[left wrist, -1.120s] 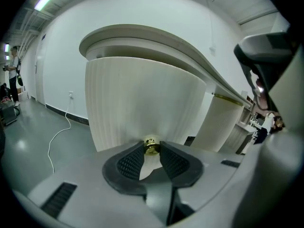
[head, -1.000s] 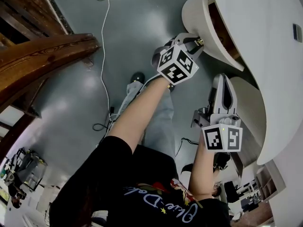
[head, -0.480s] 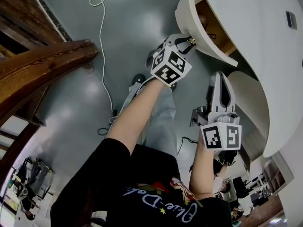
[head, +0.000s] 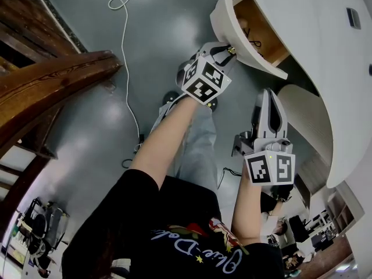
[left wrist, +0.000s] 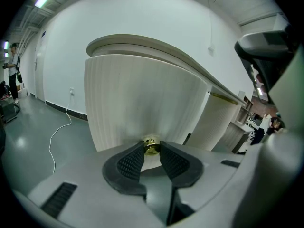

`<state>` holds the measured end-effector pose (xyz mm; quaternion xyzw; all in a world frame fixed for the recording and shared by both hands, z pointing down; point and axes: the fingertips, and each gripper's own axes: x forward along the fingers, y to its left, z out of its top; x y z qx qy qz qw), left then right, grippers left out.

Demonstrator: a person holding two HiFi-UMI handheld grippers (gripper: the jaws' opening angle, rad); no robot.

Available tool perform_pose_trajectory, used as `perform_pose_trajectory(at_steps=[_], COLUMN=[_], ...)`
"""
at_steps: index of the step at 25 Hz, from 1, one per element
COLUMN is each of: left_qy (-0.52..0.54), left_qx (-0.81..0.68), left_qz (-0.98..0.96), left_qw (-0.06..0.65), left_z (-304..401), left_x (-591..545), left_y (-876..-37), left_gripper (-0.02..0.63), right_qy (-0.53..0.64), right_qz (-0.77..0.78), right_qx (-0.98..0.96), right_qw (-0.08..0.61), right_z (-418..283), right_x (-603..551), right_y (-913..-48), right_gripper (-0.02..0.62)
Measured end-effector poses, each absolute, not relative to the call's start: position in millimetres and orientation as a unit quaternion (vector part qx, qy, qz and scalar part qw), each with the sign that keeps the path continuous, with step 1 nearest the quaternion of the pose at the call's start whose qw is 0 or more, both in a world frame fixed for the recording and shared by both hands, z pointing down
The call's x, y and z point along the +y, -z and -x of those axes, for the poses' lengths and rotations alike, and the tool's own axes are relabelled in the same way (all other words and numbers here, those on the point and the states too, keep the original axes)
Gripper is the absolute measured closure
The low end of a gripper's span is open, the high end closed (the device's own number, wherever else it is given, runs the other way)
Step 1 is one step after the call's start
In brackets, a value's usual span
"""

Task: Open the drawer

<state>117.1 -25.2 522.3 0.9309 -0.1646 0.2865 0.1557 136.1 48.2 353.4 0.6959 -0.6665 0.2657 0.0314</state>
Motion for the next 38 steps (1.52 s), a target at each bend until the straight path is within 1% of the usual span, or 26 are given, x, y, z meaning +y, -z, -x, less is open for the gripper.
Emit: perform_pose_trajectory(at_steps=[38], left_qy=[-0.292], left_qx=[-0.154], left_qz=[-0.929], left_qw=[0.168], left_z=[-68.1], left_x=[6.9], left_y=[-522.7], left_gripper=[0.505], right_qy=[-0.262], right_qz=[-0.7], right_qx=[-0.663], right_qw=[0.028], right_z=[-91.4], right_x=[69.8], right_y=[-342.7], right_gripper=[0.594])
